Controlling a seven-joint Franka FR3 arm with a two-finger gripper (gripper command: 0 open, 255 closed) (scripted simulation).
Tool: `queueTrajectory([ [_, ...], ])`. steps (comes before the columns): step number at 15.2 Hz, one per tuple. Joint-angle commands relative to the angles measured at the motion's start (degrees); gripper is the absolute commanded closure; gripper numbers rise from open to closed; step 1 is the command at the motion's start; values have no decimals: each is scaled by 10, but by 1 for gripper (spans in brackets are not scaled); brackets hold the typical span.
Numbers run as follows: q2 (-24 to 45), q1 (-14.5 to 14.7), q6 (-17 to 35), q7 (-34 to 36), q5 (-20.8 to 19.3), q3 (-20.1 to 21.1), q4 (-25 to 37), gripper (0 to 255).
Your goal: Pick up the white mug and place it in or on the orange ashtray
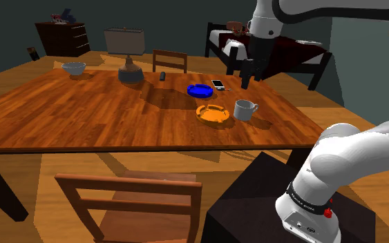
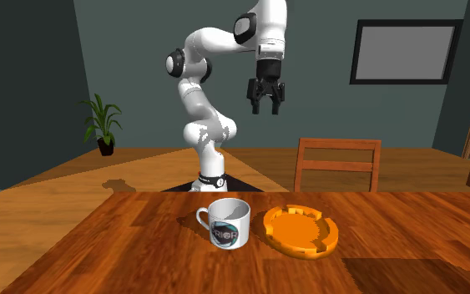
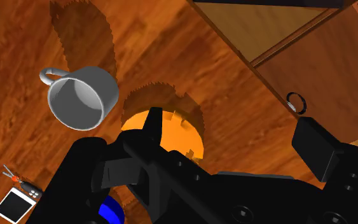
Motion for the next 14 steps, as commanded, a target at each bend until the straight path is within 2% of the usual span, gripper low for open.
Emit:
queueTrajectory([
  [1,0,0,0,0,0,0,0,0],
  [7,42,-22,101,-42,-30,-53,-52,0],
  [14,129,-46,223,-90,-56,-115,-79,0],
])
